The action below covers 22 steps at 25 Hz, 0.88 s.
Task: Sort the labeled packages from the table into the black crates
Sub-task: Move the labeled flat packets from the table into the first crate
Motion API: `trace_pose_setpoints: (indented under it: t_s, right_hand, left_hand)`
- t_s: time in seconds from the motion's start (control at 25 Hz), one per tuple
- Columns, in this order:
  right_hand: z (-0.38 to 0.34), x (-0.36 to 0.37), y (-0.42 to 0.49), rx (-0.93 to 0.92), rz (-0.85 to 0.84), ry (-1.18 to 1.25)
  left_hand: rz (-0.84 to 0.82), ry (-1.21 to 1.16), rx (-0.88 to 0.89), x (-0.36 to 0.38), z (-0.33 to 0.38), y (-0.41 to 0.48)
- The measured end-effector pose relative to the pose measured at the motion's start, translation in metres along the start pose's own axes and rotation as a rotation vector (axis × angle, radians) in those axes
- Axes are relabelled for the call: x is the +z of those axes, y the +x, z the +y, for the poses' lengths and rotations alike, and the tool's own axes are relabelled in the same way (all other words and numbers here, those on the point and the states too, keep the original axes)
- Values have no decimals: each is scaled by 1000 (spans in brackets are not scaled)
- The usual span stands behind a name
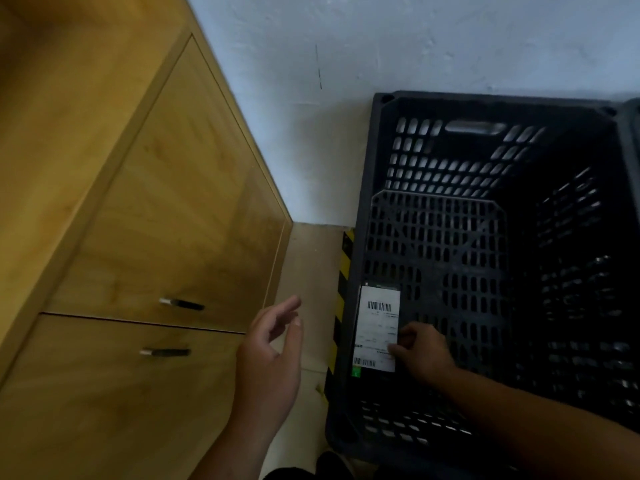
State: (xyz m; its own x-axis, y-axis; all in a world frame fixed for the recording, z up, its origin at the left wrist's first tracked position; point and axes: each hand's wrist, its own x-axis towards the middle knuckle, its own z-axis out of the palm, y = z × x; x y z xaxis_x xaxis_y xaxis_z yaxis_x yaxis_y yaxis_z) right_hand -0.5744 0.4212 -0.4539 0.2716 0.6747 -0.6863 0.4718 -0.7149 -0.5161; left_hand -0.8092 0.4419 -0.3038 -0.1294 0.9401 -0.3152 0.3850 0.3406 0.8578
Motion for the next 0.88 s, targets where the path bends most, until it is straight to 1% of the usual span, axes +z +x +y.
trace_pose_setpoints:
  t_s: [0.2,0.32,0.44,0.52,0.6,0.68,0.76,0.88]
  right_hand:
    - [-2,12,-1,16,-39,-61]
    - [-14,-5,-15,4,-77,-147]
    - [-36,-48,-58,2,-19,-178]
    - [-52,-85,-109,-41,62,-231]
    - [-69,-124,-170,-138,151,-369]
    - [-90,-160,-231,-215,206,-473]
    - [-109,-191,-285,-251,249,-465]
    - [-133,-232,-352,-313,360,-470]
  left_hand:
    - [15,0,-7,-6,-9,-4]
    - [10,11,-25,-12,-1,-18]
    - [-12,64,-53,-26,25,-40]
    - [-75,199,-38,-38,55,-62]
    - [-168,462,56,-48,96,-88]
    - [-239,625,207,-55,140,-112]
    - [-316,638,309,-60,185,-131]
    - [-416,635,457,-57,242,-154]
